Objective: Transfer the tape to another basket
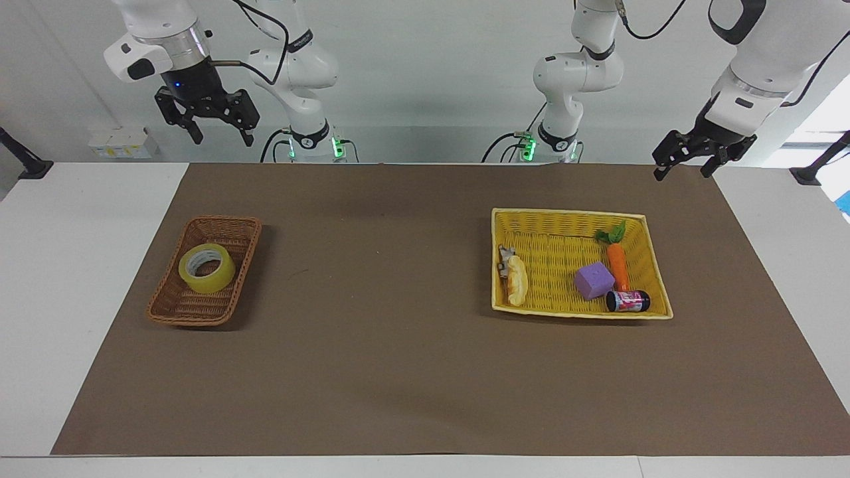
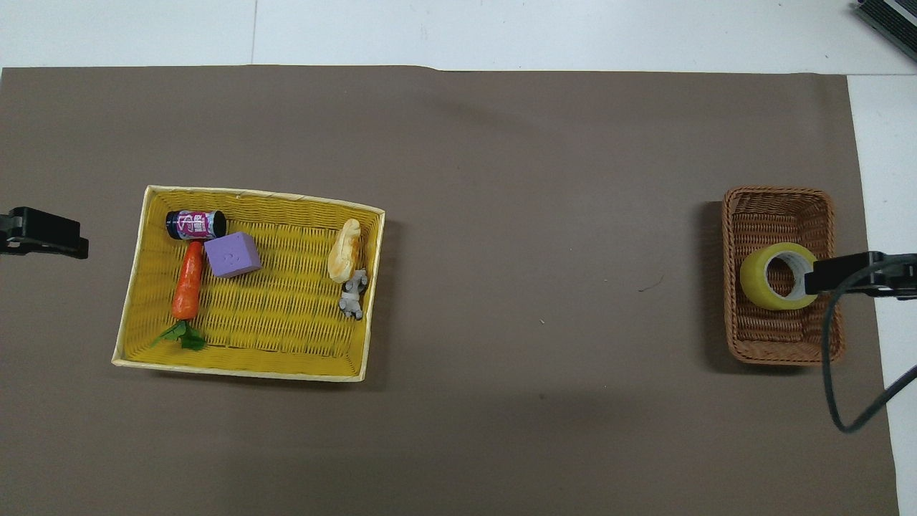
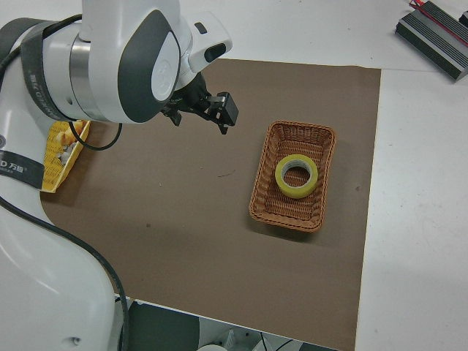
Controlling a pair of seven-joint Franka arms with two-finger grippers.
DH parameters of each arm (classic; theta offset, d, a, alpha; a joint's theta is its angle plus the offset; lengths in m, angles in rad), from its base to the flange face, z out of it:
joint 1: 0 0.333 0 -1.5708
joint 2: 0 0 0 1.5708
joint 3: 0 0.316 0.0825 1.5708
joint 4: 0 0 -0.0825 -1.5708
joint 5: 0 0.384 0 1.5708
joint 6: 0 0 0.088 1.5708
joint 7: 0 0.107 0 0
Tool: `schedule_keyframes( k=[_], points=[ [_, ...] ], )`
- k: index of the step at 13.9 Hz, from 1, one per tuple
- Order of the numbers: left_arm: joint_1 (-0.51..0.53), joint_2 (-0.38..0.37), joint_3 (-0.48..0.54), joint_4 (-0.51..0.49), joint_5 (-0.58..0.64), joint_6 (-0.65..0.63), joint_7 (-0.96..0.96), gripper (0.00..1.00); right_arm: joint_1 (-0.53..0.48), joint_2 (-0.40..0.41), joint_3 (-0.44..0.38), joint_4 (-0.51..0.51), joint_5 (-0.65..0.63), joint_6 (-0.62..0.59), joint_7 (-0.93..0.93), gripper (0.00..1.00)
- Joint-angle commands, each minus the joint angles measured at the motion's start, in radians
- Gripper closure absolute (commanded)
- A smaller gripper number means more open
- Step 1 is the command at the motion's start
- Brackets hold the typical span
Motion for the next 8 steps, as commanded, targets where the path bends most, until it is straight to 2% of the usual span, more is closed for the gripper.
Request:
schedule_keyframes(
  k=[1,8],
  points=[
    [-0.001,-0.001,0.006,0.011,-0.012,-0.019,-0.001,0.0,-0.007,-0.023,0.004,-0.025,0.015,0.0,-0.02,0.0],
    [-0.001,-0.001,0.006,0.011,-0.012,-0.019,-0.001,0.0,-0.012,-0.018,0.002,-0.016,0.021,-0.011,-0.024,0.0]
  ],
)
